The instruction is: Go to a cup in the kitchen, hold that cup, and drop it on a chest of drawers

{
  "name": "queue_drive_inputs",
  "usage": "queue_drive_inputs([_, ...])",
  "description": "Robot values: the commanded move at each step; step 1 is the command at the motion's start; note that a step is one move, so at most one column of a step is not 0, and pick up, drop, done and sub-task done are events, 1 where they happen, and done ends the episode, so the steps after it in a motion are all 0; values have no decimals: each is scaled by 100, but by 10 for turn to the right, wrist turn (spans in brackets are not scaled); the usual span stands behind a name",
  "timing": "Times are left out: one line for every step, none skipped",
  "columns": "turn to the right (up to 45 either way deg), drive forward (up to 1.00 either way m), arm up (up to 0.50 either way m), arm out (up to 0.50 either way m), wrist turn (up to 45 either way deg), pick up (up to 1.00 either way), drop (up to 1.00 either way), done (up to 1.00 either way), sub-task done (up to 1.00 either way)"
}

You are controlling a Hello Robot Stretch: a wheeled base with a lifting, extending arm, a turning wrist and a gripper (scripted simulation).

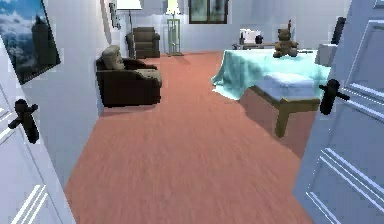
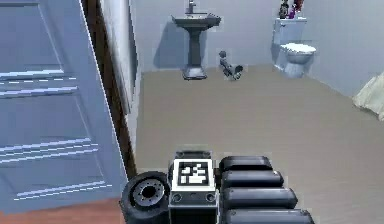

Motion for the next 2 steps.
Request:
queue_drive_inputs([0, 100, 0, 0, 0, 0, 0, 0, 0])
queue_drive_inputs([30, 0, 0, 0, 0, 0, 0, 0, 0])
